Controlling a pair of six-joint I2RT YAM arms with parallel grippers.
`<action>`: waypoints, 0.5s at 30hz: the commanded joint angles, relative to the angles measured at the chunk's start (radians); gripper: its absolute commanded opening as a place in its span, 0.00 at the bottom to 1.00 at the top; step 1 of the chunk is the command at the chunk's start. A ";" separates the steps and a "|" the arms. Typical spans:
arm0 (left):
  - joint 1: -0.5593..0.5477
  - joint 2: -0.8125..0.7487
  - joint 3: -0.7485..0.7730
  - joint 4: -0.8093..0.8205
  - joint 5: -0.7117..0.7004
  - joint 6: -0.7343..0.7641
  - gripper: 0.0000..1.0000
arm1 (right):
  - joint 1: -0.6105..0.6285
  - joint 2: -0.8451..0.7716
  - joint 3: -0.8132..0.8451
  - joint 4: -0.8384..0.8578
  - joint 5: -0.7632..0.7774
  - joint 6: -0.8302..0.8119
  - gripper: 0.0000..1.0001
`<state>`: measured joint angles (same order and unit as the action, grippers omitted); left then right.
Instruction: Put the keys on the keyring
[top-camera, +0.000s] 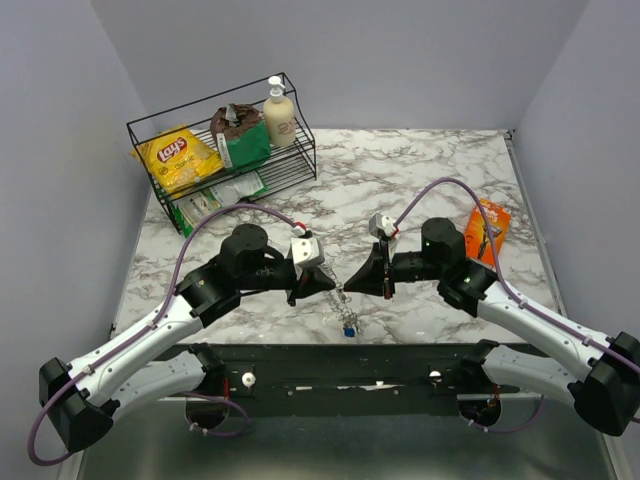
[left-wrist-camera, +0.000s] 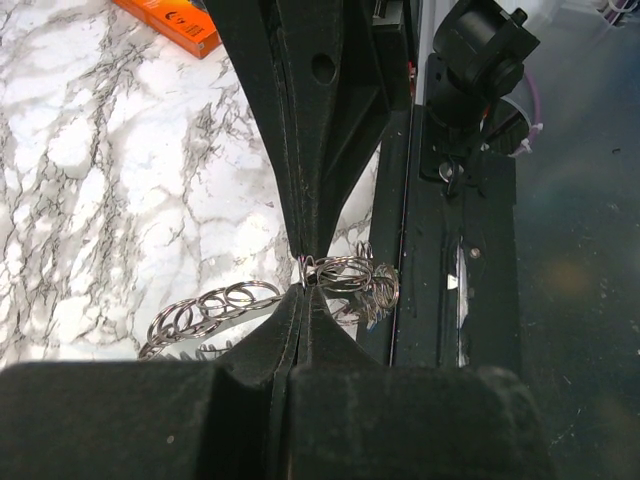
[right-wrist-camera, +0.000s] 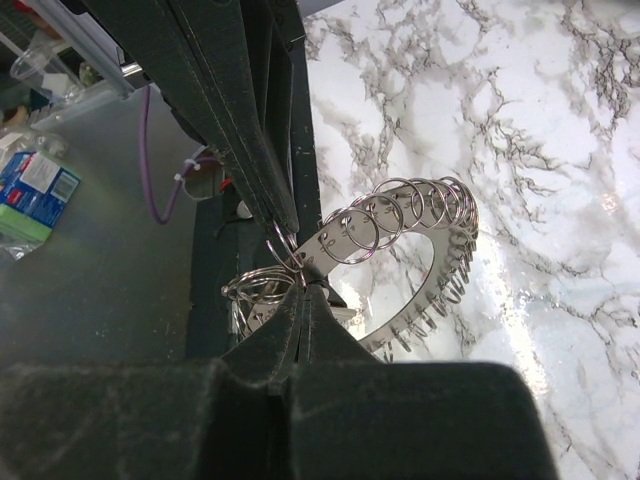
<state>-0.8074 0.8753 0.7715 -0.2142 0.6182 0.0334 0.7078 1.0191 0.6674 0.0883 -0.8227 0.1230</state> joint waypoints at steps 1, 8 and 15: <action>-0.010 -0.027 0.000 0.073 0.009 -0.010 0.00 | 0.005 -0.027 -0.017 0.019 0.022 -0.002 0.04; -0.012 -0.032 0.000 0.073 0.005 -0.003 0.00 | 0.005 -0.073 -0.031 0.014 0.072 -0.003 0.32; -0.010 -0.036 -0.014 0.098 0.014 0.005 0.00 | 0.005 -0.145 -0.035 0.007 0.086 -0.045 0.54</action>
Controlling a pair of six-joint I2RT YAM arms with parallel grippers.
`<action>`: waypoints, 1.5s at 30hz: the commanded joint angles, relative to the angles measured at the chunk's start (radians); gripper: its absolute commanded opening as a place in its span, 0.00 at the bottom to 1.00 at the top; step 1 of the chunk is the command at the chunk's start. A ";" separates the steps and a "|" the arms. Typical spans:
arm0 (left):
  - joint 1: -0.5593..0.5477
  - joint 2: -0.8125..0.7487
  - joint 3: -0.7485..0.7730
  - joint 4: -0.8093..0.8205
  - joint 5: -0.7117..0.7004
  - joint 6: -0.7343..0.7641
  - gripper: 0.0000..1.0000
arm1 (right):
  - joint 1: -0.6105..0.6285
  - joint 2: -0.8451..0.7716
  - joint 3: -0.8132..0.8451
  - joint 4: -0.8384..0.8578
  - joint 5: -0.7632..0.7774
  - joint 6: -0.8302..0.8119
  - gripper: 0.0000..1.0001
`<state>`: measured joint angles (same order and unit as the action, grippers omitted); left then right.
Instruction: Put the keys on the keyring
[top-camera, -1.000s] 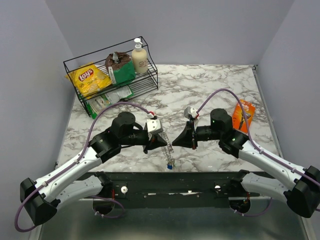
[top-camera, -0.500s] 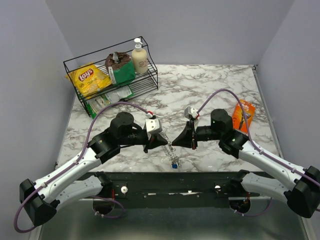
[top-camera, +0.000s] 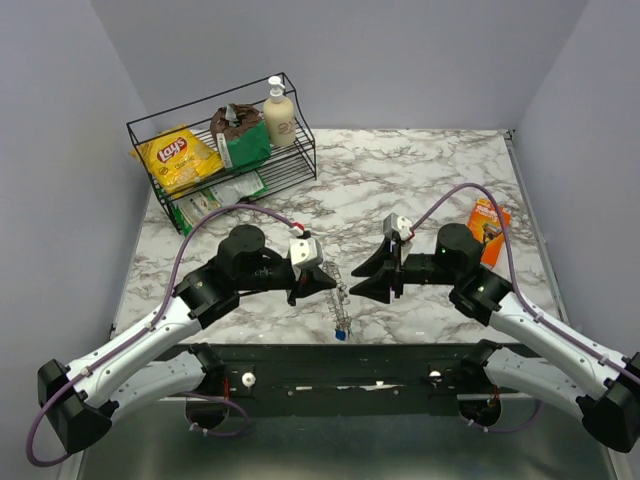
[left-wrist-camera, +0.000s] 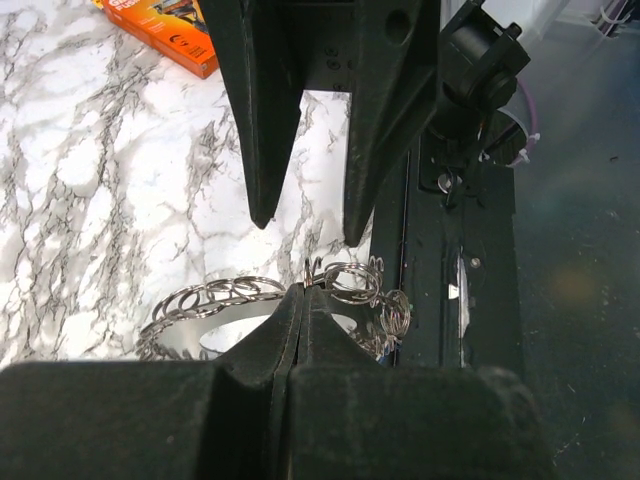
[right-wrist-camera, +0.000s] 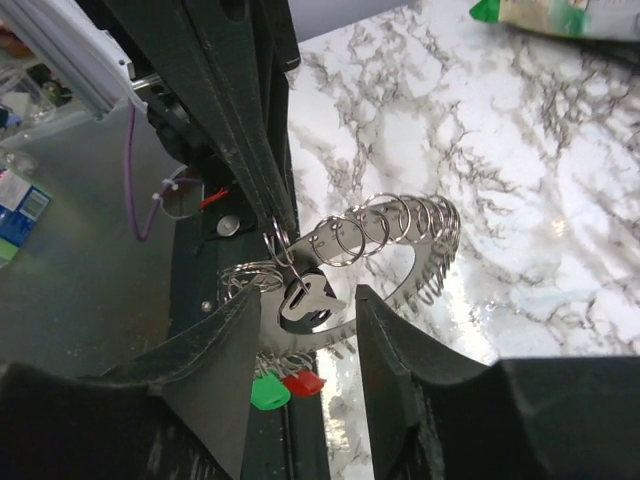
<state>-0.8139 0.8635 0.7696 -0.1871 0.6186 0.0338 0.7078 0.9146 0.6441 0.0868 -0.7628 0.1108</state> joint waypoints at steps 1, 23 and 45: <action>-0.004 -0.026 -0.015 0.083 0.015 0.006 0.00 | 0.005 -0.046 -0.011 0.008 0.022 -0.036 0.55; -0.004 -0.032 -0.167 0.502 0.132 -0.090 0.00 | 0.005 -0.118 0.028 0.053 -0.082 0.015 0.57; -0.005 -0.009 -0.156 0.560 0.165 -0.130 0.00 | 0.005 -0.072 0.011 0.085 -0.133 0.050 0.33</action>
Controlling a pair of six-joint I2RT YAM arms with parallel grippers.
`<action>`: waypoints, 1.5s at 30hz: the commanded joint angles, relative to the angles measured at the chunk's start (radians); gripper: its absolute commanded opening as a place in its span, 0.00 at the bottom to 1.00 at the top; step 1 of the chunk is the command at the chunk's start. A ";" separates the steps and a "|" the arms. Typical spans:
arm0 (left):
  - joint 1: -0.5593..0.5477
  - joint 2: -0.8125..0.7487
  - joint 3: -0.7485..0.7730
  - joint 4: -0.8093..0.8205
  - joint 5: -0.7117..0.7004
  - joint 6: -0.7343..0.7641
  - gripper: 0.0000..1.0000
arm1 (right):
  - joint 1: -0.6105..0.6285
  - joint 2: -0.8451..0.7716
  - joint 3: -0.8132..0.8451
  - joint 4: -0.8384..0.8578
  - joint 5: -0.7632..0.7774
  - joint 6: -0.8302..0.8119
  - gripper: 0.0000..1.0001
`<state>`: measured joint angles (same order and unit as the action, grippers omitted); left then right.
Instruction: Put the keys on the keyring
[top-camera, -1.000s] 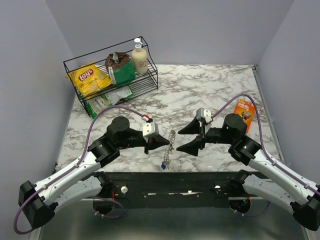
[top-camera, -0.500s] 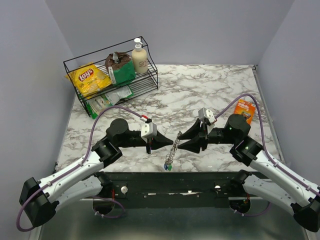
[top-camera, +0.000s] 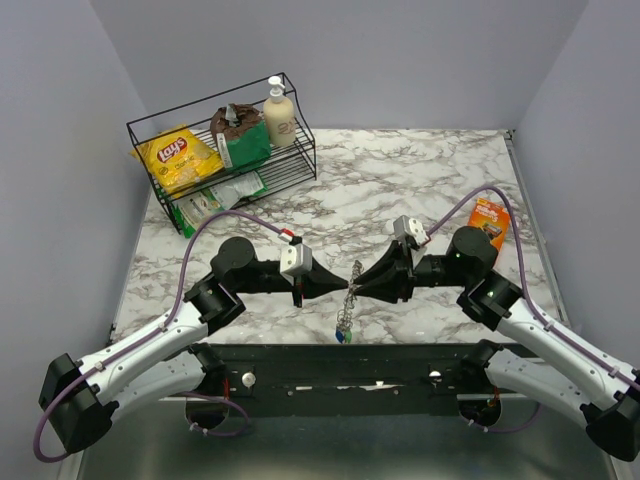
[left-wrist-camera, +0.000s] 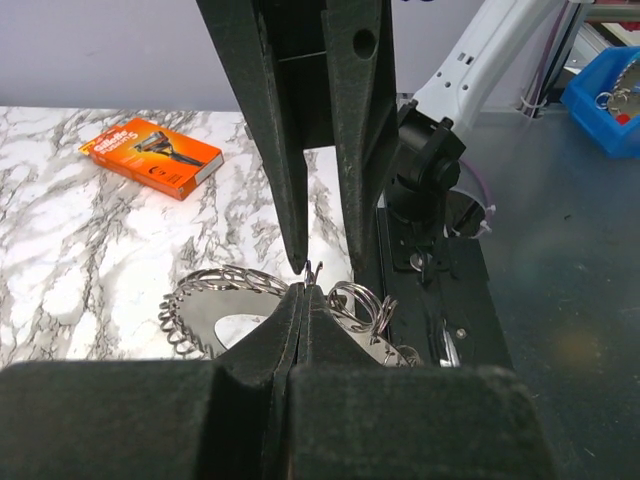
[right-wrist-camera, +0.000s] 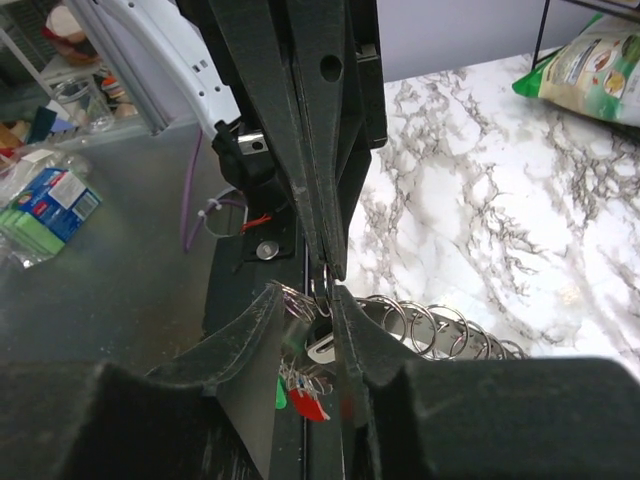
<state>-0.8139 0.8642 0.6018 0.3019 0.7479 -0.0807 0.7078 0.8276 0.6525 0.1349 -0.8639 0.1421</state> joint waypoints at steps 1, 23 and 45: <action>-0.005 -0.010 0.012 0.071 0.034 -0.017 0.00 | 0.005 0.016 0.001 0.042 -0.034 0.024 0.31; -0.005 -0.036 0.001 0.092 0.030 -0.045 0.00 | 0.005 0.021 0.012 0.046 -0.037 0.037 0.01; -0.005 -0.024 0.225 -0.401 0.027 0.151 0.49 | 0.005 0.033 0.042 -0.070 -0.004 -0.068 0.01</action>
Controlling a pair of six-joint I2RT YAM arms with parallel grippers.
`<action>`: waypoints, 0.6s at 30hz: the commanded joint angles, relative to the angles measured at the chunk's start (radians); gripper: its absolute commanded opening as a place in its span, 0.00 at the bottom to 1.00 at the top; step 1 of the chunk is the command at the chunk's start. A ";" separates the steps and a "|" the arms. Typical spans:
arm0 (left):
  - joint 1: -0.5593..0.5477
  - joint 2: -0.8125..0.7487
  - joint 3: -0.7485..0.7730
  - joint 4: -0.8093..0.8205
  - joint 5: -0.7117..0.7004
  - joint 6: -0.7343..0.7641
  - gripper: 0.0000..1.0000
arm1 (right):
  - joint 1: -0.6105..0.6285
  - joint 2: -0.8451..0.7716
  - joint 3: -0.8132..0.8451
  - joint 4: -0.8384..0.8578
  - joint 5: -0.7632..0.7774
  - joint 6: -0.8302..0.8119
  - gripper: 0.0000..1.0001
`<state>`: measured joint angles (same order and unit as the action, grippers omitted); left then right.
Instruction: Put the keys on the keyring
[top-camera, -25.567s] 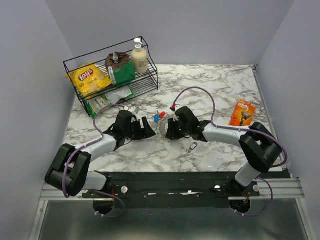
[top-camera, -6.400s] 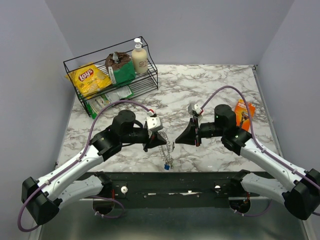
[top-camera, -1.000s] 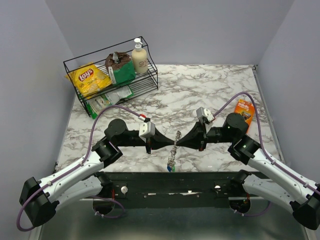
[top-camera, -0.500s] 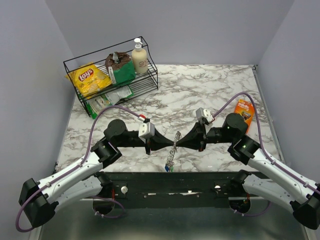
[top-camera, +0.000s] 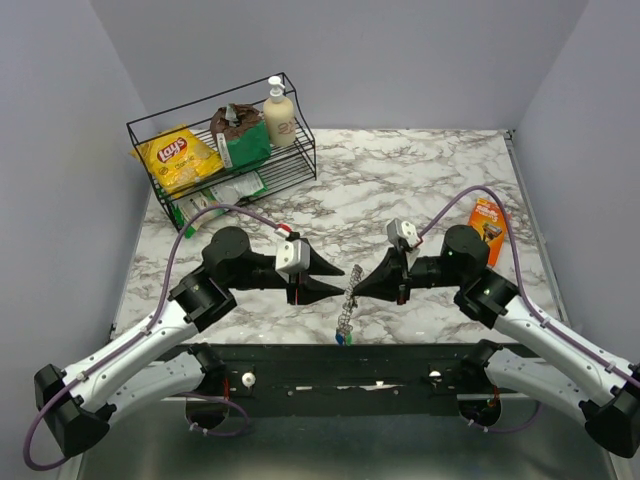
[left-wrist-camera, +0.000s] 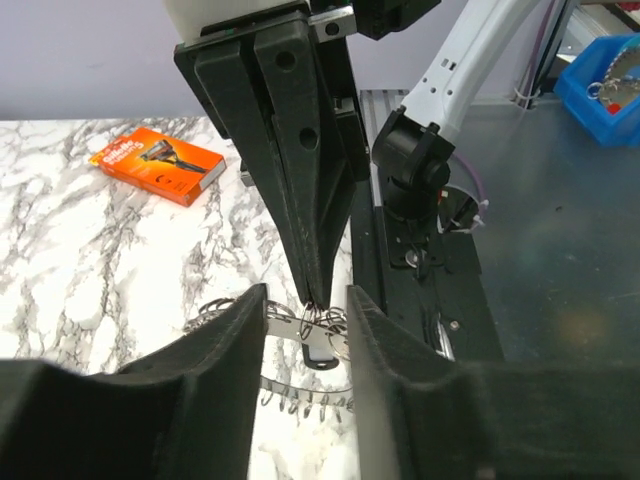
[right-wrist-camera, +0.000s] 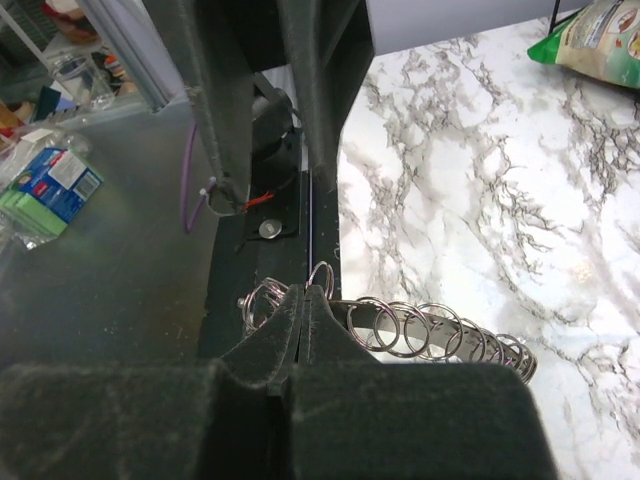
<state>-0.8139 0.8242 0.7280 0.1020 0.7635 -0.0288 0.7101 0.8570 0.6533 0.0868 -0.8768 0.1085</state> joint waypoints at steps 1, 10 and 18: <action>-0.007 0.035 0.119 -0.240 0.013 0.134 0.50 | 0.005 0.004 0.045 -0.027 0.006 -0.039 0.01; -0.007 0.240 0.401 -0.747 0.051 0.374 0.58 | 0.003 0.022 0.086 -0.127 -0.050 -0.099 0.01; -0.005 0.385 0.519 -0.936 0.068 0.449 0.50 | 0.003 0.016 0.091 -0.150 -0.045 -0.099 0.01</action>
<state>-0.8139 1.1763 1.2106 -0.6827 0.7940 0.3542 0.7101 0.8829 0.7052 -0.0578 -0.8936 0.0246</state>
